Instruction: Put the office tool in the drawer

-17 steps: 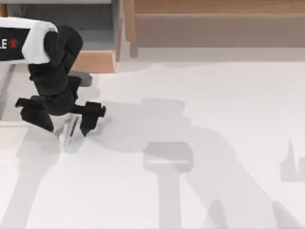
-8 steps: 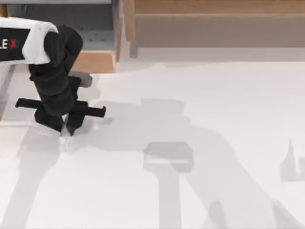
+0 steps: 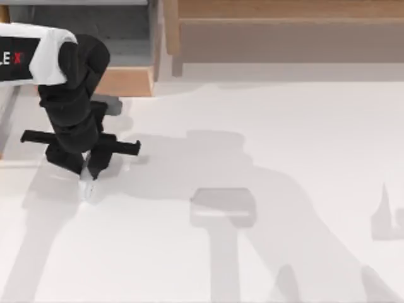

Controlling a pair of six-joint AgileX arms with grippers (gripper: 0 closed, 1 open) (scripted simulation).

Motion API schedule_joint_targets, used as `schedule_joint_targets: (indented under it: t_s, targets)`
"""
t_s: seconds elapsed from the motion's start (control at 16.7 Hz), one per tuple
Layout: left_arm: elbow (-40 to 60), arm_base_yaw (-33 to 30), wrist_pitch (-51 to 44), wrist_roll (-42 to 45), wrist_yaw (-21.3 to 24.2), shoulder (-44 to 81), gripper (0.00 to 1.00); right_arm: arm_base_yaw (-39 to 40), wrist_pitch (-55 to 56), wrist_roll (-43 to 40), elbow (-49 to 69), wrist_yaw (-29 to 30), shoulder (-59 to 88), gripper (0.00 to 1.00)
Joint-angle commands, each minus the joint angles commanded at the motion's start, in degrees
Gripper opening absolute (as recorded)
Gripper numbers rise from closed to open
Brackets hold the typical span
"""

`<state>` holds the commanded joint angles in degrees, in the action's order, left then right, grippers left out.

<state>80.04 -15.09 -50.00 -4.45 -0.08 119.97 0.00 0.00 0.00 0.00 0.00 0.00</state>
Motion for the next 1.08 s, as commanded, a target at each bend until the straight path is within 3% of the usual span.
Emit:
schedule_joint_targets:
  t_s: [0.72, 1.08]
  targets:
    - [3.82, 0.29, -6.03, 0.26, -0.07, -2.34, 0.00, 0.00, 0.00, 0.00, 0.00, 0.00, 0.00, 1.00]
    - [16.41, 6.01, -9.86, 6.45, -0.51, -1.76, 0.00, 0.00, 0.00, 0.00, 0.00, 0.00, 0.00, 1.00]
